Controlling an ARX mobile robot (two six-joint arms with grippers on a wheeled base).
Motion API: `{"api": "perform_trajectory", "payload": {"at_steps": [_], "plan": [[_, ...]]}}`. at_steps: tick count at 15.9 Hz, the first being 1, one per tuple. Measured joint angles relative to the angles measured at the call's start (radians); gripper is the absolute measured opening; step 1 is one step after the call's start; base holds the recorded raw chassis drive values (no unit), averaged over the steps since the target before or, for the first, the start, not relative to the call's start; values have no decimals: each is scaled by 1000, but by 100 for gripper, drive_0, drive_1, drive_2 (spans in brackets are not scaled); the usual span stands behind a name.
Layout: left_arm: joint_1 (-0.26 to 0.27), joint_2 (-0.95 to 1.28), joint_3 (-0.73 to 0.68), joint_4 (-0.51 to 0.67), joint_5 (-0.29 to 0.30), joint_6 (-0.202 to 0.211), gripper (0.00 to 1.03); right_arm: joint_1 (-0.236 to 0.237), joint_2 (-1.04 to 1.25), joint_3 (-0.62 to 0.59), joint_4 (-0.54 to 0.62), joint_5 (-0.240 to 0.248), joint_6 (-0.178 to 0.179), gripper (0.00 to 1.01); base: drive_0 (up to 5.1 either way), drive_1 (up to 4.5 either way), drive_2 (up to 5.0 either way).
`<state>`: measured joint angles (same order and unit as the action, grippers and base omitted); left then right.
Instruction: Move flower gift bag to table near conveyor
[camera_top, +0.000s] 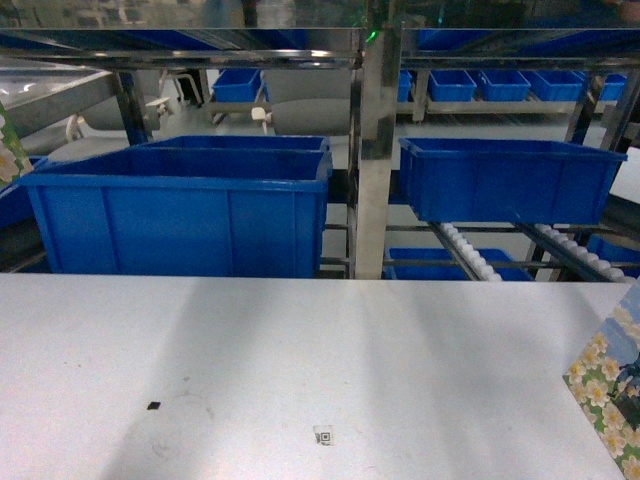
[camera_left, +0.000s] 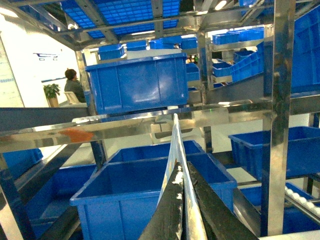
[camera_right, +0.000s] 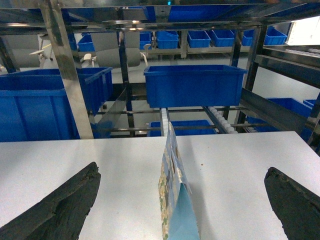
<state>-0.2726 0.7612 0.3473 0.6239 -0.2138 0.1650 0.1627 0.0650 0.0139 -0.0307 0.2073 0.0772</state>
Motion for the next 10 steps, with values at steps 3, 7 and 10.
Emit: {"api": "perform_trajectory", "payload": {"at_steps": [3, 7, 10], "plan": [[-31, 124, -42, 128, -19, -8, 2, 0, 0, 0, 0, 0, 0, 98, 0, 0, 0], [12, 452, -45, 472, -65, -42, 2, 0, 0, 0, 0, 0, 0, 98, 0, 0, 0], [21, 637, -18, 603, -74, -71, 2, 0, 0, 0, 0, 0, 0, 98, 0, 0, 0]]}}
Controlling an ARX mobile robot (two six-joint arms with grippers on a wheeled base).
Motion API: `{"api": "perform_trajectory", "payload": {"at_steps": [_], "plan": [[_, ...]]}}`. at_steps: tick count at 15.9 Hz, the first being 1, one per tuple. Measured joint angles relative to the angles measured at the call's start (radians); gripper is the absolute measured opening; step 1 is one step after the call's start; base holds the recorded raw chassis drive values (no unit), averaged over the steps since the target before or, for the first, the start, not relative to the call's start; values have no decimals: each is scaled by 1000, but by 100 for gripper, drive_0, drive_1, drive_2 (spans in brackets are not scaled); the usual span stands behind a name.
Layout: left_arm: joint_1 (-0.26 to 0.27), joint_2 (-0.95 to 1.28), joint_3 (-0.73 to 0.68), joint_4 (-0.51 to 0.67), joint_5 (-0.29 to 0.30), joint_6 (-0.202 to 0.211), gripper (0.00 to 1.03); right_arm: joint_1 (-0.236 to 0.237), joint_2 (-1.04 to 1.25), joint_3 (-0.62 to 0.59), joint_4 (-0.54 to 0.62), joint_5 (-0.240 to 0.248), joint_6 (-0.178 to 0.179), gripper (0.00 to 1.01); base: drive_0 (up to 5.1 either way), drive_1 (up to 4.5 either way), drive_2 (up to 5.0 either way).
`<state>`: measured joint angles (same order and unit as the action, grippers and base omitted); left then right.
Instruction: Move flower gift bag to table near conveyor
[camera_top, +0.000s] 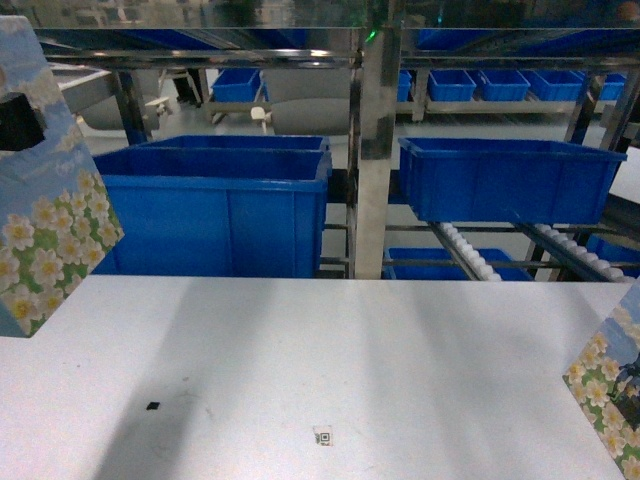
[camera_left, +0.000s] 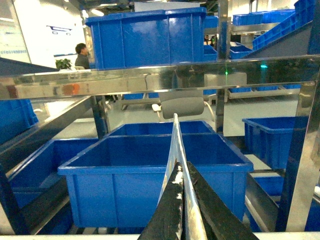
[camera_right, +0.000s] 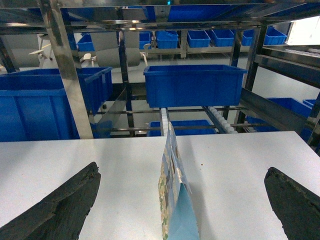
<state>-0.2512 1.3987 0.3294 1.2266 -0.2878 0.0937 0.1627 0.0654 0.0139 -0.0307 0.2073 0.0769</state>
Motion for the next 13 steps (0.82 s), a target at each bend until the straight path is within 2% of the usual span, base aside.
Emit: {"api": "perform_trajectory", "payload": {"at_steps": [2, 8, 13], "plan": [[14, 92, 32, 57, -6, -28, 2, 0, 0, 0, 0, 0, 0, 98, 0, 0, 0], [112, 336, 133, 53, -16, -100, 2, 0, 0, 0, 0, 0, 0, 98, 0, 0, 0], [107, 479, 165, 54, -28, -141, 2, 0, 0, 0, 0, 0, 0, 98, 0, 0, 0]]}}
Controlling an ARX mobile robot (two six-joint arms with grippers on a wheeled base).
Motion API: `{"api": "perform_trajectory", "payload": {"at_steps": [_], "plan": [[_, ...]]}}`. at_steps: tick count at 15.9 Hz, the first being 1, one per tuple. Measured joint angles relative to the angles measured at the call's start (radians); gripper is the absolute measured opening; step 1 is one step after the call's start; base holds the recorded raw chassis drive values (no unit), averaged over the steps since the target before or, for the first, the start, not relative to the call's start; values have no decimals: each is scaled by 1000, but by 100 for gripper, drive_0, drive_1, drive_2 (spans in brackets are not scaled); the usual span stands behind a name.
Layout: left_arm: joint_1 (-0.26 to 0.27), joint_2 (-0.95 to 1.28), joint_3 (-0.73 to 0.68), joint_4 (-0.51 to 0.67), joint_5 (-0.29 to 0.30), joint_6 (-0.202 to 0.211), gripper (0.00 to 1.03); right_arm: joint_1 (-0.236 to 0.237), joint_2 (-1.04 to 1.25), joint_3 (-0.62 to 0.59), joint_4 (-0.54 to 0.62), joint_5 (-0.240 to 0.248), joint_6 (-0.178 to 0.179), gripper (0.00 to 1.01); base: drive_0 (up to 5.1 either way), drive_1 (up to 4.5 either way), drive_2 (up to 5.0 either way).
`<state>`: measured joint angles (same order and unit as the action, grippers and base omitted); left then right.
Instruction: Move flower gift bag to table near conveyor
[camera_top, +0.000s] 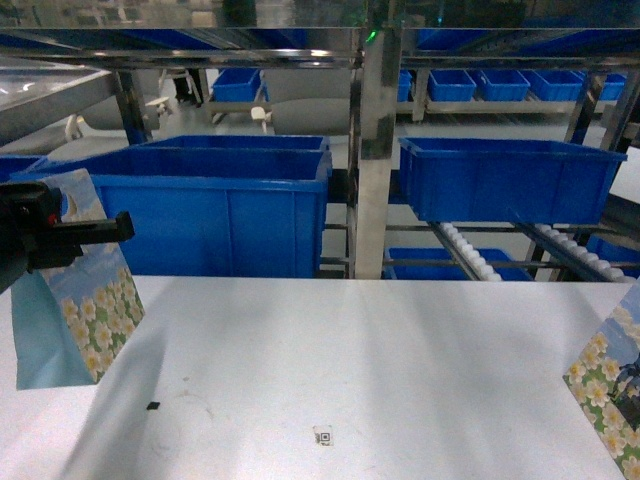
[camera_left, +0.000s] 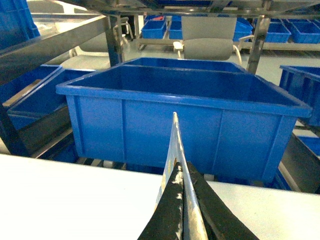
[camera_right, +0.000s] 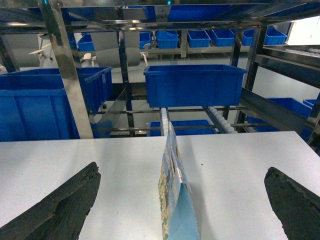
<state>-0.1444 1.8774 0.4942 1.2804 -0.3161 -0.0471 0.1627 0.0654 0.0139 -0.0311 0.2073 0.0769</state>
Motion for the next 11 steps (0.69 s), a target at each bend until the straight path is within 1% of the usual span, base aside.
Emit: {"api": "perform_trajectory", "payload": {"at_steps": [3, 9, 11], "plan": [[-14, 35, -17, 0, -17, -25, 2, 0, 0, 0, 0, 0, 0, 98, 0, 0, 0], [-67, 34, -68, 1, -32, -35, 2, 0, 0, 0, 0, 0, 0, 98, 0, 0, 0], [-71, 34, -88, 1, -36, -56, 2, 0, 0, 0, 0, 0, 0, 98, 0, 0, 0]]}}
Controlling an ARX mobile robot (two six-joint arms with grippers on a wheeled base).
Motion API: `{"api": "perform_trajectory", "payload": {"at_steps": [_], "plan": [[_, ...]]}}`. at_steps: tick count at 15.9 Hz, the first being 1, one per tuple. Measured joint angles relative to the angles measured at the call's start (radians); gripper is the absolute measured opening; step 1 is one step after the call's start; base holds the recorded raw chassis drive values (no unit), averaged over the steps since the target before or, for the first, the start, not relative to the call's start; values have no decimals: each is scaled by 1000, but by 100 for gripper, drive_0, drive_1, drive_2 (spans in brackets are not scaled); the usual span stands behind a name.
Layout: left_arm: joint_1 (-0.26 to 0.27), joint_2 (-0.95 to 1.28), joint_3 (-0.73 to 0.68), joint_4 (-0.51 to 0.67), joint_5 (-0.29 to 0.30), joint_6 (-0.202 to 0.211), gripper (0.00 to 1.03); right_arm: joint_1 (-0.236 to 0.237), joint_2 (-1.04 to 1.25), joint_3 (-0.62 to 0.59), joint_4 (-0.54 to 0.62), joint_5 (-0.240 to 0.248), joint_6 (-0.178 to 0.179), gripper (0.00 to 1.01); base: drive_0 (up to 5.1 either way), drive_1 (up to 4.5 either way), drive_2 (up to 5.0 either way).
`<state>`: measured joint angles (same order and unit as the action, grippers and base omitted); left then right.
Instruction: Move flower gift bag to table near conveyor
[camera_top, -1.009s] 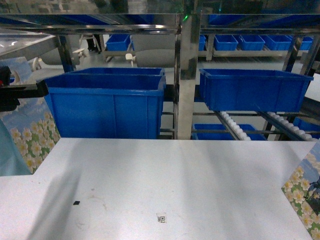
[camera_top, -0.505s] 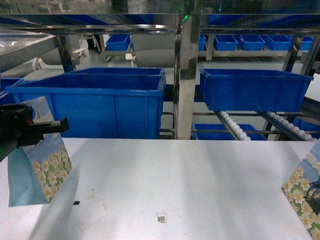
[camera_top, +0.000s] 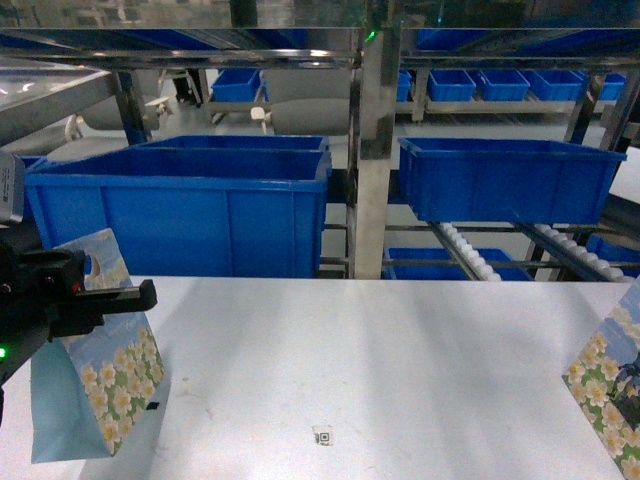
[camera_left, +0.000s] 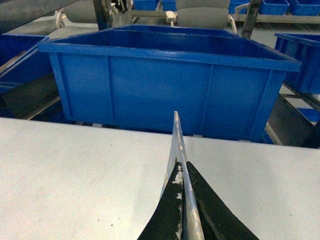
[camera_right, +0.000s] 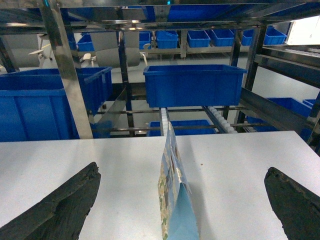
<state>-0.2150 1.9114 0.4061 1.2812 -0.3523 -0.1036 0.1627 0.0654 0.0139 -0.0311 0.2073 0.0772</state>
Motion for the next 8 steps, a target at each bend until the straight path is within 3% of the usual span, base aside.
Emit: {"api": "perform_trajectory", "payload": {"at_steps": [5, 8], "plan": [[16, 26, -43, 20, -2, -43, 2, 0, 0, 0, 0, 0, 0, 98, 0, 0, 0], [-3, -39, -120, 4, 12, -50, 29, 0, 0, 0, 0, 0, 0, 98, 0, 0, 0]]}}
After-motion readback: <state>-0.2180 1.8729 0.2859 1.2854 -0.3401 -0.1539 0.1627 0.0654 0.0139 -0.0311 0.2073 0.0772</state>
